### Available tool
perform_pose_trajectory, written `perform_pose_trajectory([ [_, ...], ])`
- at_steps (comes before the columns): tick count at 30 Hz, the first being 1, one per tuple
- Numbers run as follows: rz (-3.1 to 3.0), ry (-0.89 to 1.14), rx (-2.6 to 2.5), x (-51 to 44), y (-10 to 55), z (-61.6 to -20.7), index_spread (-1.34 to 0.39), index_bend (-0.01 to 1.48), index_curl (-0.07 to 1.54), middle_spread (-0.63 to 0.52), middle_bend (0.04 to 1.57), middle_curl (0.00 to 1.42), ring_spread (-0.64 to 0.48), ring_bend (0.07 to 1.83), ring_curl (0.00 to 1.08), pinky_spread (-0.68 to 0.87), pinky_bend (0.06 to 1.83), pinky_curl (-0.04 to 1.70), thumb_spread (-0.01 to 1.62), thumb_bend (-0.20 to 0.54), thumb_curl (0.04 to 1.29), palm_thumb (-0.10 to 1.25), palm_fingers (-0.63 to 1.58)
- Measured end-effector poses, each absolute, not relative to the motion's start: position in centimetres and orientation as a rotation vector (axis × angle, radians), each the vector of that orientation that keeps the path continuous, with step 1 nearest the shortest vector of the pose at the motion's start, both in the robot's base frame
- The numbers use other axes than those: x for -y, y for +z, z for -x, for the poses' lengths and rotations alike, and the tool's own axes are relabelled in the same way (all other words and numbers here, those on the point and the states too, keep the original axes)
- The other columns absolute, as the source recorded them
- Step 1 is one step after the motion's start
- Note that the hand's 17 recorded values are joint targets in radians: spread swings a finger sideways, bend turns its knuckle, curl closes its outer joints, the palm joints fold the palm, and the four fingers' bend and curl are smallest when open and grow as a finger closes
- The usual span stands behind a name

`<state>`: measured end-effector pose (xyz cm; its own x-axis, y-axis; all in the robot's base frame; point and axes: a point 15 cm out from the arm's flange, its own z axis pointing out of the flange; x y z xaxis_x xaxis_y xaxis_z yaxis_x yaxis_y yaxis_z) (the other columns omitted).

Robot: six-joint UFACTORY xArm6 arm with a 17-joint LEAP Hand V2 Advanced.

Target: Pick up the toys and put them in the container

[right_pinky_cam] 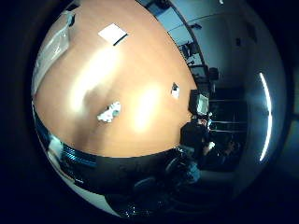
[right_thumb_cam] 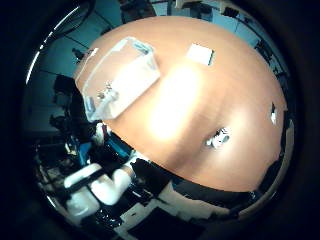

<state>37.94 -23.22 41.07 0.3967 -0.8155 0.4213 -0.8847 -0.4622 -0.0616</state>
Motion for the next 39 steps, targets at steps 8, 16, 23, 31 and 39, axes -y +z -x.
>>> perform_pose_trajectory([
  [8,-2.377,0.635,1.258,29.5,34.6,-36.0,-0.47,0.17,0.28,-0.09,0.21,0.34,0.08,0.31,0.23,0.38,0.25,0.29,1.00,-0.017,0.28,0.41,0.25],
  [16,-2.341,0.607,1.042,30.7,31.0,-34.5,-0.49,0.17,0.29,-0.10,0.20,0.34,0.08,0.27,0.23,0.37,0.23,0.30,1.01,-0.013,0.29,0.55,0.25],
  [23,-2.289,0.593,1.019,31.5,30.3,-34.3,-0.49,0.17,0.30,-0.09,0.19,0.33,0.11,0.24,0.23,0.37,0.21,0.30,0.99,-0.020,0.31,0.65,0.24],
  [31,-2.262,0.625,0.960,33.0,29.4,-37.1,-0.50,0.18,0.30,-0.09,0.19,0.32,0.11,0.23,0.24,0.36,0.20,0.30,0.97,-0.022,0.31,0.68,0.23],
  [39,-2.314,0.638,0.892,33.0,26.9,-39.1,-0.52,0.20,0.33,-0.09,0.18,0.31,0.11,0.20,0.24,0.36,0.19,0.29,0.94,-0.022,0.32,0.74,0.24],
])
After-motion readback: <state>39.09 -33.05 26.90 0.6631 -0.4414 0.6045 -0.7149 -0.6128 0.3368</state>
